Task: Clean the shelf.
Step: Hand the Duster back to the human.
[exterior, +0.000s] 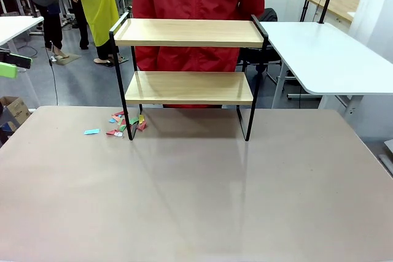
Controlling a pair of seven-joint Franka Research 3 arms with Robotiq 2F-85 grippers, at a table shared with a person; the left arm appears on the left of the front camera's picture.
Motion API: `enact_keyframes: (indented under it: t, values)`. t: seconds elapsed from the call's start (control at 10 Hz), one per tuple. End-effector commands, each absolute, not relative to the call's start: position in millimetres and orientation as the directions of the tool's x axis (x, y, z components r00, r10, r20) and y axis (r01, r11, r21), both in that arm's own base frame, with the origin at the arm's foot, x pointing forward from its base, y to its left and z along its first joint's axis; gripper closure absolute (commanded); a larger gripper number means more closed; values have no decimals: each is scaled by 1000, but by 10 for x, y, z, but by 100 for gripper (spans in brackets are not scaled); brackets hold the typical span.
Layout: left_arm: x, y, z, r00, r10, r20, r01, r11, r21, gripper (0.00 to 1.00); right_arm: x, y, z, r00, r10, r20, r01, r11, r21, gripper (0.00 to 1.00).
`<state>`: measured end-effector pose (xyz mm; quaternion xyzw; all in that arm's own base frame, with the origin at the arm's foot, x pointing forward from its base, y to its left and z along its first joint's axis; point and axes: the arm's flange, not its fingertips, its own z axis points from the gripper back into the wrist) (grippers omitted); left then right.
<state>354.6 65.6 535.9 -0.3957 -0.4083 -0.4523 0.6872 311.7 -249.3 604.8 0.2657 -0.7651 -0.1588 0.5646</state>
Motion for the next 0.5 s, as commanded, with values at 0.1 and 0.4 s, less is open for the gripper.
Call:
enact_keyframes:
  t: [0.1, 0.4]
  values:
    - [3547, 639, 5372, 242, -278, 930, 948, 274, -165, 0, 3097, -2479, 6034, -223, -572, 790, -217, 819, 531, 0]
    - [3547, 639, 5372, 242, -278, 930, 948, 274, -165, 0, 3097, -2479, 6034, -223, -572, 790, -217, 819, 531, 0]
